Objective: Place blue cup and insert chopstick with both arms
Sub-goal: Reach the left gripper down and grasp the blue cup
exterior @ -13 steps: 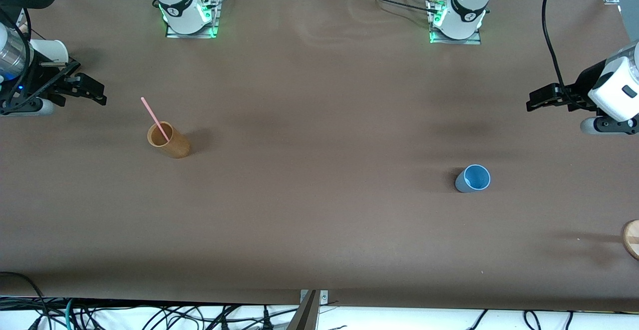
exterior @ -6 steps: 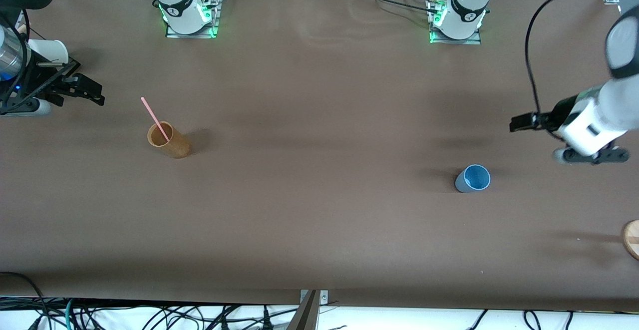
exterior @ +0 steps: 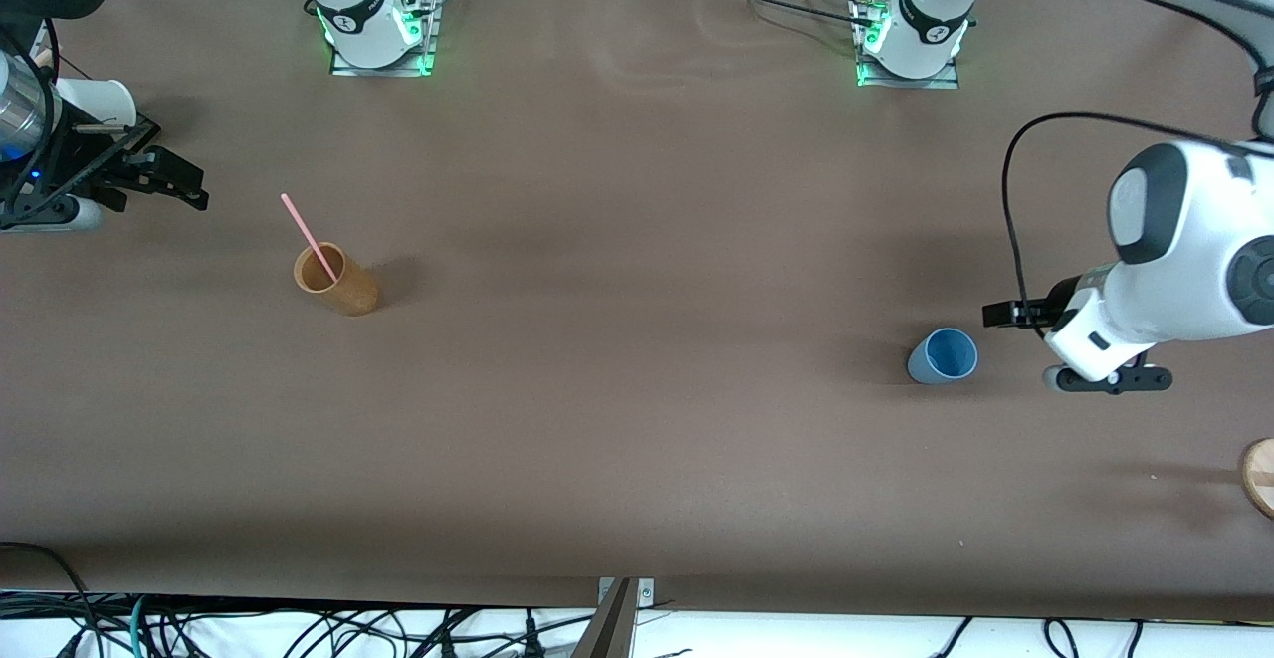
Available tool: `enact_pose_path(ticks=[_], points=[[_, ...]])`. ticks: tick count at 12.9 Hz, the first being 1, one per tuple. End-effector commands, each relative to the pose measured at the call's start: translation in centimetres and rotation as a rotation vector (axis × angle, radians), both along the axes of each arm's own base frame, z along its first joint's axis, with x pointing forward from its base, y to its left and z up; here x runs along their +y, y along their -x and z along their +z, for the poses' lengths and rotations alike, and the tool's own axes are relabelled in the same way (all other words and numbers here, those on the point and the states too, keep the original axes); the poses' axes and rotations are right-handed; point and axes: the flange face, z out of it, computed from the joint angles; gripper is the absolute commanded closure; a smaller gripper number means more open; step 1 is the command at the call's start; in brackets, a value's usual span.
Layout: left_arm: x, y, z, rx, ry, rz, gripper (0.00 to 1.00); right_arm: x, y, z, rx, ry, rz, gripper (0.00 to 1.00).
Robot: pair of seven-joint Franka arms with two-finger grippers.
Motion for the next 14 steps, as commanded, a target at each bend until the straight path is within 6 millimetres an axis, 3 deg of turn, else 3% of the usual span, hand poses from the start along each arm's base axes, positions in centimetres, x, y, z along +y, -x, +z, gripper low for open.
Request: enact_pose_path(ticks=[1,6,8,14], points=[[0.2,-0.8,-2.5,-0.024,-0.02,-0.013,0.0,0.3,0.0,0.7,-0.002,-0.004,-0.005,0.0],[0.5,-2.1,-6.3,-0.066,-0.038,-0.025,0.0,0.4,-0.4,0.1,0.001,-0.01,-0.019,0.0],[0.5,-2.2,-7.0,-0.066,-0.038,-0.028,0.0,0.5,-0.3,0.2,0.0,-0.008,-0.017,0.0],[0.4,0.3,-10.7,-0.089,-0.033,-0.036,0.0,0.4,-0.2,0.3,0.004,-0.009,-0.012,0.0]])
